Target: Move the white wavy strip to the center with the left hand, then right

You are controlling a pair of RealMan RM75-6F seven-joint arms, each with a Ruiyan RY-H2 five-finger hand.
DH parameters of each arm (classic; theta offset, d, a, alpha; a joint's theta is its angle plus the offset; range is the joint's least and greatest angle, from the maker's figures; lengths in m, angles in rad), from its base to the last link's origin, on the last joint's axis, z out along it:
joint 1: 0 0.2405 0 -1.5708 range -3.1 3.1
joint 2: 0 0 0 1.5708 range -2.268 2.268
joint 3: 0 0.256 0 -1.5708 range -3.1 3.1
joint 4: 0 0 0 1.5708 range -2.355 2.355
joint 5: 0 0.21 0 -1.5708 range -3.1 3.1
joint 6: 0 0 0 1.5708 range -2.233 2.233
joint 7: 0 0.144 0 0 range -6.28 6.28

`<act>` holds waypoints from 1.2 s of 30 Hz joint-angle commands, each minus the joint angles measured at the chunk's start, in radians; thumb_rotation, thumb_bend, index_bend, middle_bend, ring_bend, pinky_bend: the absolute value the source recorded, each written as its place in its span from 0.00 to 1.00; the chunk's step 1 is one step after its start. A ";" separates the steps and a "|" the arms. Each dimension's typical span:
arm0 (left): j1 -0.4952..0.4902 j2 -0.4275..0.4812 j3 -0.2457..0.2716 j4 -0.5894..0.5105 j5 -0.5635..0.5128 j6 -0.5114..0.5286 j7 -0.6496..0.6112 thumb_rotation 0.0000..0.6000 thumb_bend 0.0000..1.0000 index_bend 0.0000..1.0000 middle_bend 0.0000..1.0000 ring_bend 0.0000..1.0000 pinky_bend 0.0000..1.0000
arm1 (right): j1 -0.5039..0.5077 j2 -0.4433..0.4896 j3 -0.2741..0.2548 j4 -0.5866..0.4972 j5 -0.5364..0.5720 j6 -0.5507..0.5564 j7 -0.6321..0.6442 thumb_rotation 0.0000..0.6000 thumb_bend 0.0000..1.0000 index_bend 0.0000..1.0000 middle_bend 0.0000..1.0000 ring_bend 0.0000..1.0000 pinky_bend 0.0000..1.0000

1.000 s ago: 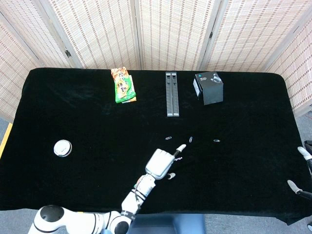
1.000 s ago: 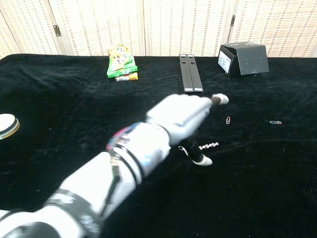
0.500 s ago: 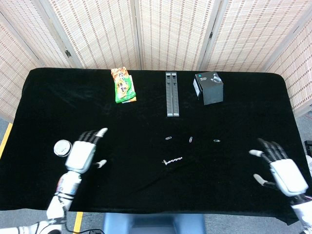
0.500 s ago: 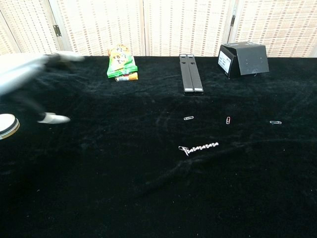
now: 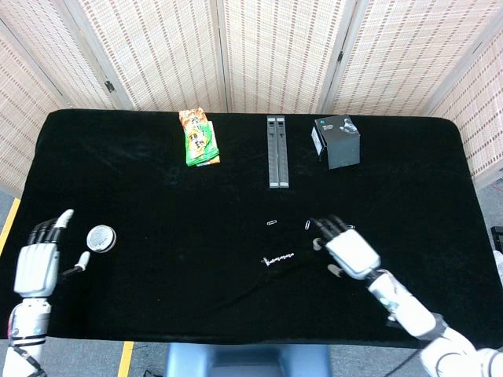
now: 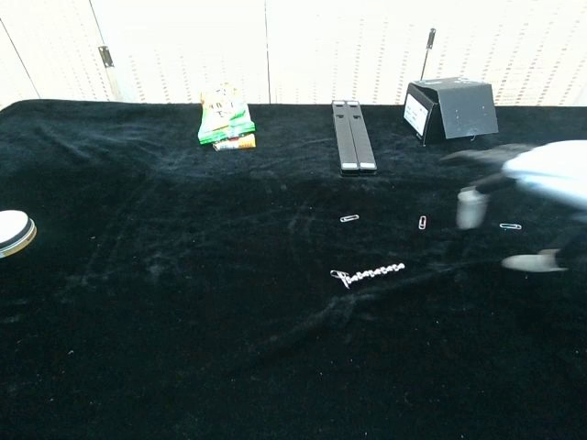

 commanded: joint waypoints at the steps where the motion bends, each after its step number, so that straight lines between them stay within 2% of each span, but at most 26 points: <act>1: 0.049 0.036 -0.013 0.034 0.013 0.031 -0.080 1.00 0.40 0.00 0.24 0.17 0.18 | 0.068 -0.125 0.024 0.086 0.040 -0.050 -0.062 1.00 0.27 0.42 0.00 0.00 0.00; 11: 0.114 0.046 -0.037 0.102 0.013 0.033 -0.188 1.00 0.40 0.00 0.27 0.17 0.17 | 0.165 -0.305 0.028 0.233 0.086 -0.097 -0.116 1.00 0.28 0.45 0.00 0.00 0.00; 15: 0.131 0.047 -0.053 0.127 0.007 0.032 -0.217 1.00 0.40 0.00 0.28 0.16 0.16 | 0.191 -0.343 0.034 0.267 0.094 -0.093 -0.127 1.00 0.30 0.47 0.00 0.00 0.00; 24: 0.141 0.054 -0.068 0.151 0.007 -0.016 -0.238 1.00 0.44 0.00 0.28 0.14 0.15 | 0.213 -0.381 0.021 0.320 0.130 -0.087 -0.151 1.00 0.33 0.52 0.00 0.00 0.00; 36: 0.140 0.055 -0.091 0.149 0.005 -0.062 -0.220 1.00 0.46 0.00 0.28 0.13 0.14 | 0.221 -0.349 0.008 0.299 0.148 -0.065 -0.113 1.00 0.33 0.53 0.00 0.00 0.00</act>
